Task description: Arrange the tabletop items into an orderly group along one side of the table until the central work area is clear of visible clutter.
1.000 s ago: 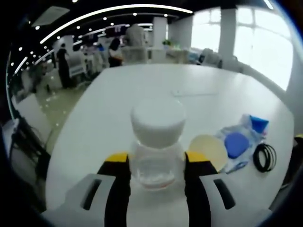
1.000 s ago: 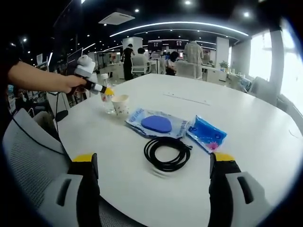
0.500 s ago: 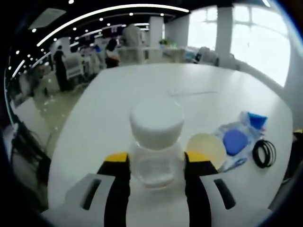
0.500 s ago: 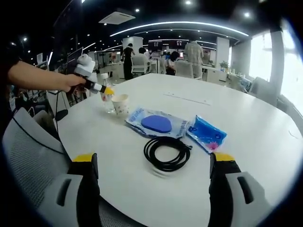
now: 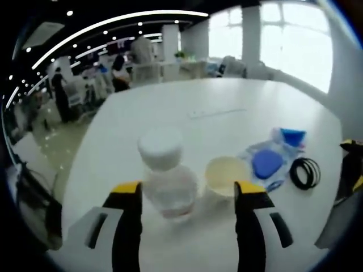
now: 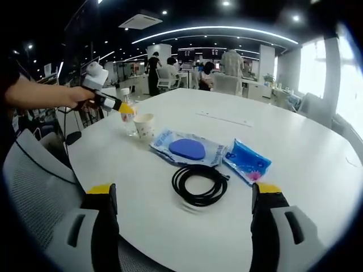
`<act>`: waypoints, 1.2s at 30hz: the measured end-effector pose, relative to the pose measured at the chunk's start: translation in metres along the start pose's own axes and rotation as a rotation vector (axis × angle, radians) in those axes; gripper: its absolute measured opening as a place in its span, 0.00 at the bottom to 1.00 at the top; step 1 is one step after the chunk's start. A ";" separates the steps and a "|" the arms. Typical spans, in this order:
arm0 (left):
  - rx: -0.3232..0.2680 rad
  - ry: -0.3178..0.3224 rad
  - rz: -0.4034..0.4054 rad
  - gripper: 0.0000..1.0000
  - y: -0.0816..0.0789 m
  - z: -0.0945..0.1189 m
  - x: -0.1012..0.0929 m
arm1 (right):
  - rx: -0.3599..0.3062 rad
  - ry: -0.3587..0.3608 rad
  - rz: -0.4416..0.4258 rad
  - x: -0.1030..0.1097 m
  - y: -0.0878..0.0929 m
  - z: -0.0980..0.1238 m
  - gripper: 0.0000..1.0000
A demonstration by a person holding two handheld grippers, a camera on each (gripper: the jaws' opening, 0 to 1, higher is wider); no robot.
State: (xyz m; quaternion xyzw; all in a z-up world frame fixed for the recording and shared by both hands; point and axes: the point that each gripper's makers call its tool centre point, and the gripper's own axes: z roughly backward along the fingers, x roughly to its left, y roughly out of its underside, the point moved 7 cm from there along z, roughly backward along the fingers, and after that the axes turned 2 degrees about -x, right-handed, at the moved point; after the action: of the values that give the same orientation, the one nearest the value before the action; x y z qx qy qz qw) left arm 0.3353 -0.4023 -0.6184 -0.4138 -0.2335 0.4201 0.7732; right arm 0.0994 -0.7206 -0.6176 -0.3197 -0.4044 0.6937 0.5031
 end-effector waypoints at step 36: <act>-0.107 0.147 -0.011 0.95 0.029 0.101 -0.042 | 0.019 0.013 0.160 -0.035 -0.044 0.014 1.00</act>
State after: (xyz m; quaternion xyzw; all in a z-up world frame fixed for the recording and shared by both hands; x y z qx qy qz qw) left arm 0.2278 -0.3837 -0.5874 -0.4831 -0.2007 0.3714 0.7671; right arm 0.1173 -0.7503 -0.5711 -0.3505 -0.3676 0.7335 0.4516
